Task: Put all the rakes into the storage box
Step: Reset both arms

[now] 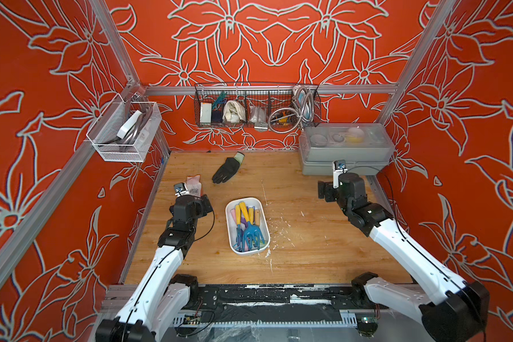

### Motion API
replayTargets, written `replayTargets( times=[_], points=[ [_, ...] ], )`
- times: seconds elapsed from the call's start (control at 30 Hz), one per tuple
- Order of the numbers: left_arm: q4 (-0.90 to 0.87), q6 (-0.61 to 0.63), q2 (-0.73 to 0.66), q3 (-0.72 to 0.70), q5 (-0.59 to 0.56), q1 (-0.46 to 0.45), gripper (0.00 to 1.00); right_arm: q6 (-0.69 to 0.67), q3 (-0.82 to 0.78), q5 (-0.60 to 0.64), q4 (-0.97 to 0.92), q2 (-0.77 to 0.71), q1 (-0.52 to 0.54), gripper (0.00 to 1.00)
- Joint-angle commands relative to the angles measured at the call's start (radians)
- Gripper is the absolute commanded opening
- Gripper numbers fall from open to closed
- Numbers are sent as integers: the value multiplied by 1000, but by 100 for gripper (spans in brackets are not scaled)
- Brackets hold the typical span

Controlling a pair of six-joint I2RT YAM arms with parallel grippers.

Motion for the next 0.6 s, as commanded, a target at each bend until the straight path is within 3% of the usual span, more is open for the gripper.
replayTargets(
  times=[0.0,0.23,0.43,0.57],
  points=[
    [152,71,31,-64,-47,28,99,-43,-120,-3,119,-52,-95,98],
    [381,107,166,-152,-28,59,99,-56,-414,-61,434,-103,-272,98],
    [624,121,303,-174,81,94,99,-74,-567,-103,762,-13,-285,100],
    [740,128,397,-205,107,95,99,-85,-575,-109,898,75,-289,100]
  ],
)
